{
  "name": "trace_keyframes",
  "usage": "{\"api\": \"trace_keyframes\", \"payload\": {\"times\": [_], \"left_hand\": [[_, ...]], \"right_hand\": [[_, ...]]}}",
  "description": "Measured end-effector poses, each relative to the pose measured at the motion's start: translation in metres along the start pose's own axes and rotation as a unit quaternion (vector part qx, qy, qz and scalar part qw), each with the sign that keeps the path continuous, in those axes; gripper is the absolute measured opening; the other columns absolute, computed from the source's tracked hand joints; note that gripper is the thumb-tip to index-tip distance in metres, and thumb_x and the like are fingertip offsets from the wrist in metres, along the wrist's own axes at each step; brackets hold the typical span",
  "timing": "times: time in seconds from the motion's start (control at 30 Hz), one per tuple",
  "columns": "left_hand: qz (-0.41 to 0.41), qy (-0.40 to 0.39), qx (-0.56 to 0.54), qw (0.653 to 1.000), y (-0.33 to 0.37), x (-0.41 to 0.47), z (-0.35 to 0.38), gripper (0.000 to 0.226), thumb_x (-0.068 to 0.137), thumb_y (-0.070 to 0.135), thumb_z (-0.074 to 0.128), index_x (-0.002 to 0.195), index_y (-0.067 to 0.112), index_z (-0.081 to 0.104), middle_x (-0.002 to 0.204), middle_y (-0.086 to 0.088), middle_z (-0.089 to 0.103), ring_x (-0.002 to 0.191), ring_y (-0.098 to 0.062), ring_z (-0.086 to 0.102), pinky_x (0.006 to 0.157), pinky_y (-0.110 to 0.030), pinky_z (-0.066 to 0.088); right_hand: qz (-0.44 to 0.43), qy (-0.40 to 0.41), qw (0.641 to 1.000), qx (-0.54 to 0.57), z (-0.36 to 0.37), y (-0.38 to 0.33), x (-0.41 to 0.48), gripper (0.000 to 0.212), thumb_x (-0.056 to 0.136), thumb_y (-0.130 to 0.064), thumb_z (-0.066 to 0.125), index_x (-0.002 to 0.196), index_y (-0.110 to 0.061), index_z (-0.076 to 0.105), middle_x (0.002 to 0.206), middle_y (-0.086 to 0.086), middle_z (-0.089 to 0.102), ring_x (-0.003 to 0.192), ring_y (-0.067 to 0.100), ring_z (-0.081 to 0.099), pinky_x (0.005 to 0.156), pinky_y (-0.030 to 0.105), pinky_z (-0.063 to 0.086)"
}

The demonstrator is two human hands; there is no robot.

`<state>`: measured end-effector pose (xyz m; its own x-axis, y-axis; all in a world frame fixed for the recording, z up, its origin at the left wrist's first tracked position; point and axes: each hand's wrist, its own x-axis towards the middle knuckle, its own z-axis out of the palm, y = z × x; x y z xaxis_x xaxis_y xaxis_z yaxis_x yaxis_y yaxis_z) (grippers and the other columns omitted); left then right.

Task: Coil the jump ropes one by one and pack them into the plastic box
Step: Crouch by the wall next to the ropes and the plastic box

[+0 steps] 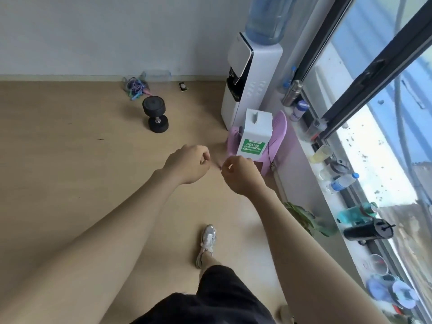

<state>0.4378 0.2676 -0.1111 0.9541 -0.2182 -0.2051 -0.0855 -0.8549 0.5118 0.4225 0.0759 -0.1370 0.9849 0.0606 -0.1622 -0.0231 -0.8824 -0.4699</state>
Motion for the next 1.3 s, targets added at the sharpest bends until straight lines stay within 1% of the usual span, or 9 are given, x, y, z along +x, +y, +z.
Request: {"api": "trace_keyframes", "payload": {"times": [0.13,0.33,0.57,0.67,0.8,0.93,1.07,1.2,1.3], "left_hand": [[0.000,0.004,0.024,1.000,-0.025,0.094,-0.031,0.025,0.097,0.034,0.053,0.121,0.034,0.059,0.101,0.005,0.068,0.091,-0.024,0.062,0.074,-0.037,0.054],[-0.054,0.014,0.026,0.998,-0.059,0.215,-0.092,0.015,0.095,0.035,0.058,0.105,0.030,0.068,0.098,0.004,0.070,0.091,-0.024,0.064,0.081,-0.042,0.058],[-0.099,0.039,0.002,0.994,-0.131,0.337,-0.146,0.016,0.092,0.031,0.057,0.095,0.031,0.072,0.092,0.006,0.068,0.086,-0.020,0.062,0.069,-0.033,0.048],[-0.110,0.041,-0.008,0.993,-0.171,0.401,-0.169,0.015,0.092,0.028,0.057,0.095,0.030,0.072,0.089,0.006,0.070,0.082,-0.023,0.067,0.069,-0.035,0.055],[-0.116,0.054,-0.042,0.991,-0.225,0.489,-0.209,0.017,0.092,0.029,0.053,0.096,0.031,0.070,0.093,0.007,0.072,0.079,-0.022,0.071,0.073,-0.039,0.061],[-0.110,0.044,-0.061,0.991,-0.275,0.564,-0.250,0.013,0.094,0.027,0.054,0.090,0.031,0.066,0.094,0.007,0.072,0.086,-0.020,0.068,0.072,-0.034,0.057],[-0.121,0.013,-0.063,0.991,-0.314,0.633,-0.292,0.015,0.087,0.036,0.047,0.080,0.036,0.061,0.090,0.005,0.070,0.087,-0.024,0.067,0.078,-0.040,0.059],[-0.125,0.020,-0.063,0.990,-0.345,0.714,-0.332,0.017,0.085,0.038,0.048,0.082,0.039,0.065,0.084,0.010,0.069,0.082,-0.019,0.068,0.078,-0.041,0.060],[-0.112,0.017,-0.036,0.993,-0.363,0.781,-0.362,0.016,0.093,0.029,0.055,0.092,0.035,0.069,0.084,0.013,0.064,0.085,-0.018,0.066,0.075,-0.034,0.055]], "right_hand": [[-0.036,0.011,0.999,0.017,-0.004,-0.018,0.112,0.025,0.092,-0.027,0.052,0.099,-0.019,0.075,0.096,0.006,0.076,0.088,0.033,0.066,0.073,0.037,0.055],[-0.064,-0.009,0.997,0.046,-0.024,-0.060,0.268,0.023,0.090,-0.027,0.053,0.097,-0.021,0.074,0.094,0.006,0.074,0.086,0.034,0.067,0.077,0.040,0.059],[-0.072,-0.034,0.997,0.021,-0.020,-0.115,0.433,0.025,0.091,-0.022,0.051,0.097,-0.017,0.075,0.091,0.007,0.073,0.079,0.032,0.065,0.066,0.029,0.047],[-0.071,-0.040,0.997,0.014,-0.008,-0.141,0.507,0.025,0.091,-0.022,0.050,0.096,-0.017,0.074,0.090,0.007,0.073,0.077,0.032,0.061,0.066,0.030,0.046],[-0.062,-0.050,0.997,0.007,0.010,-0.184,0.608,0.025,0.092,-0.026,0.051,0.096,-0.017,0.074,0.093,0.006,0.073,0.084,0.032,0.064,0.066,0.031,0.048],[-0.055,-0.077,0.995,0.004,0.015,-0.232,0.707,0.027,0.094,-0.023,0.050,0.098,-0.016,0.075,0.097,0.007,0.075,0.094,0.031,0.063,0.074,0.034,0.054],[-0.050,-0.089,0.995,0.005,0.015,-0.264,0.797,0.028,0.095,-0.023,0.048,0.101,-0.017,0.075,0.099,0.006,0.074,0.095,0.029,0.059,0.071,0.032,0.049],[-0.047,-0.096,0.994,0.008,0.019,-0.286,0.881,0.028,0.096,-0.023,0.048,0.103,-0.018,0.075,0.100,0.006,0.074,0.089,0.026,0.052,0.074,0.032,0.046],[-0.052,-0.095,0.994,0.011,0.025,-0.300,0.955,0.026,0.095,-0.024,0.050,0.098,-0.020,0.074,0.100,0.005,0.075,0.087,0.030,0.060,0.075,0.033,0.048]]}}
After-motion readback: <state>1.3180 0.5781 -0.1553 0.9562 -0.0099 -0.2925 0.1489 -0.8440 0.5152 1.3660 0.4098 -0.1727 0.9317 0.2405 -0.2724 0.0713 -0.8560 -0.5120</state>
